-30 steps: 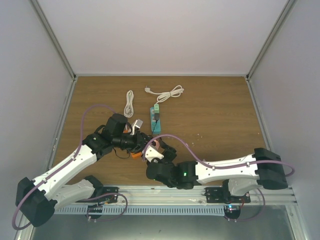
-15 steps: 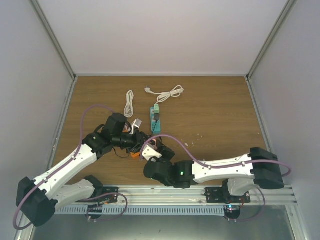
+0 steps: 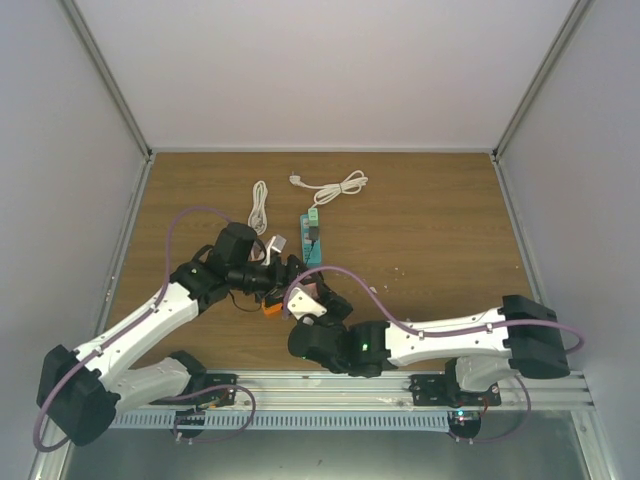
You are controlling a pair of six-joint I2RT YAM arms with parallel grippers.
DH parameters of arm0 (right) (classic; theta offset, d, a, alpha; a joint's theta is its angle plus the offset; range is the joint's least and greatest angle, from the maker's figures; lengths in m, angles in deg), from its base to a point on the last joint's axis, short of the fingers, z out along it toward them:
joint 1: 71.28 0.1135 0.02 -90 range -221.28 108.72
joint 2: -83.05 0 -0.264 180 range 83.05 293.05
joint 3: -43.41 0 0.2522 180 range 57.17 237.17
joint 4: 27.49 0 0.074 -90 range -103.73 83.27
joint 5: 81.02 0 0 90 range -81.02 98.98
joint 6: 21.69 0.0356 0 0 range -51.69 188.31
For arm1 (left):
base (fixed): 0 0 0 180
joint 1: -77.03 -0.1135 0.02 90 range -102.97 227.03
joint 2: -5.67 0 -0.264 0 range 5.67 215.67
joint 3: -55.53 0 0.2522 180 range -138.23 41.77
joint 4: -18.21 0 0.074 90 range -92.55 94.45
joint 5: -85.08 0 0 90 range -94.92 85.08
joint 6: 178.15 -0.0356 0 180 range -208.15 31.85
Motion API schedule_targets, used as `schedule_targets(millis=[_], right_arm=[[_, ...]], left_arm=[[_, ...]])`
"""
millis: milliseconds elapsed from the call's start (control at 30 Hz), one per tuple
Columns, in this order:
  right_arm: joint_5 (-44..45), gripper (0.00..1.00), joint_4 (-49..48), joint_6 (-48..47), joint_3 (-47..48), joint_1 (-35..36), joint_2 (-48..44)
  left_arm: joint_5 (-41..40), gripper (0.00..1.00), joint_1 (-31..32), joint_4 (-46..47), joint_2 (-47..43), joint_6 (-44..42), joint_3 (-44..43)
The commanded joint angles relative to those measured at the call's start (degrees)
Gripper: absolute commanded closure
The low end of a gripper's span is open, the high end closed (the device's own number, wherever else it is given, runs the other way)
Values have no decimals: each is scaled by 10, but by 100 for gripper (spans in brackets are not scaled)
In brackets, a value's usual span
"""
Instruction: Insert the plug
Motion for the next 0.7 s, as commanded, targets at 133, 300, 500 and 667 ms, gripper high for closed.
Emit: schedule_targets(millis=[133,300,500,667], right_arm=[[33,100,35,62,3,-11,-31],[0,100,43,91,-2,-11,-62],[-161,100,17,117,12,-43,-100],[-294,99,37,154,78,-102,-87]], left_arm=[[14,1,-4,-41,0,-56,-62],[-11,1,-87,-117,-5,-127,-116],[-35,1,-239,-153,-13,-238,-134],[-78,1,-261,-107,-17,-278,-73]])
